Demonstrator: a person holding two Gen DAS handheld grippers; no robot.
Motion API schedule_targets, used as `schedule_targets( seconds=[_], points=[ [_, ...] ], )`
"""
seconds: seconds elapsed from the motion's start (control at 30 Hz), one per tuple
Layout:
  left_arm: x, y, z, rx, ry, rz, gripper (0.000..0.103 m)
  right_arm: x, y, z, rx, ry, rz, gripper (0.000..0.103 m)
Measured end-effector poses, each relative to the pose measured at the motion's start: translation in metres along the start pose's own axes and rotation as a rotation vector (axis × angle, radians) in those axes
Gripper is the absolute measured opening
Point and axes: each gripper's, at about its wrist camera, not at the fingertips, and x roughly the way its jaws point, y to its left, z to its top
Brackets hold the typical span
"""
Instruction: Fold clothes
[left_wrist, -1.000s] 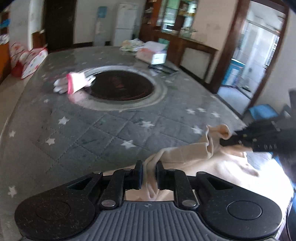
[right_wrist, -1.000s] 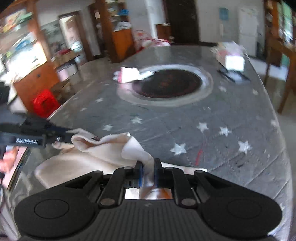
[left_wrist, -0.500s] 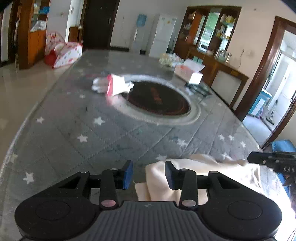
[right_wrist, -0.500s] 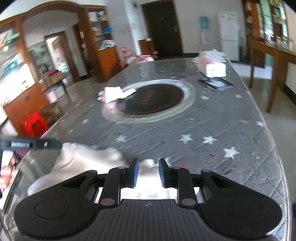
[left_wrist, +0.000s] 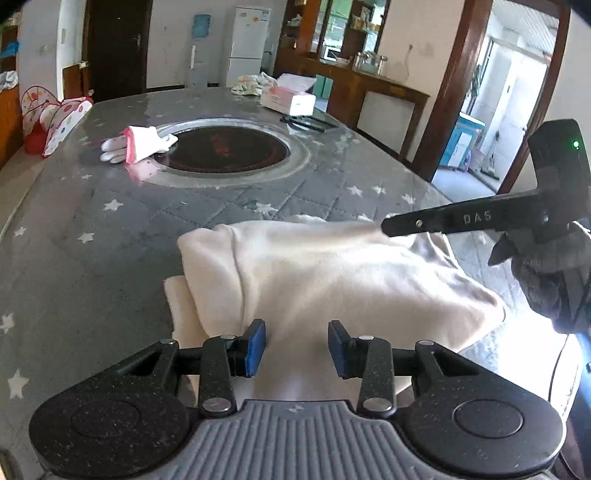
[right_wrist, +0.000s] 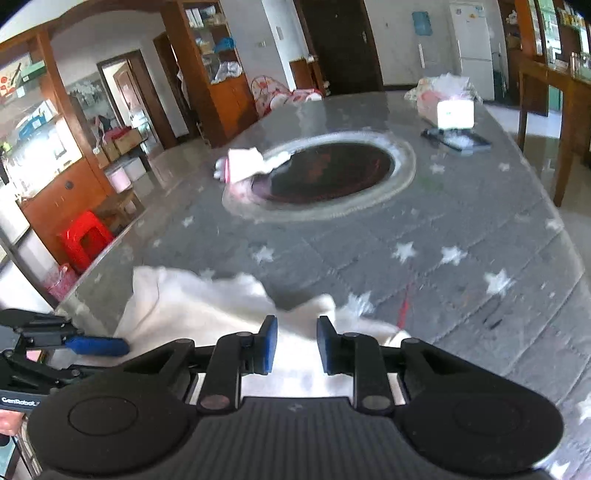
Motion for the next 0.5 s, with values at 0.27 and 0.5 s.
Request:
schedule_targets(
  seconds=[0.27,0.5],
  points=[
    [-0.008,0.009,-0.007,-0.058,-0.001,0.091,0.046,0.023,-0.011,0.025,-0.002,0.052,-0.018,0.023],
    [-0.011,0.012,-0.011,-0.051,0.003,0.069,0.007,0.041,-0.008,0.025,-0.011,0.105,-0.034,0.014]
  ],
)
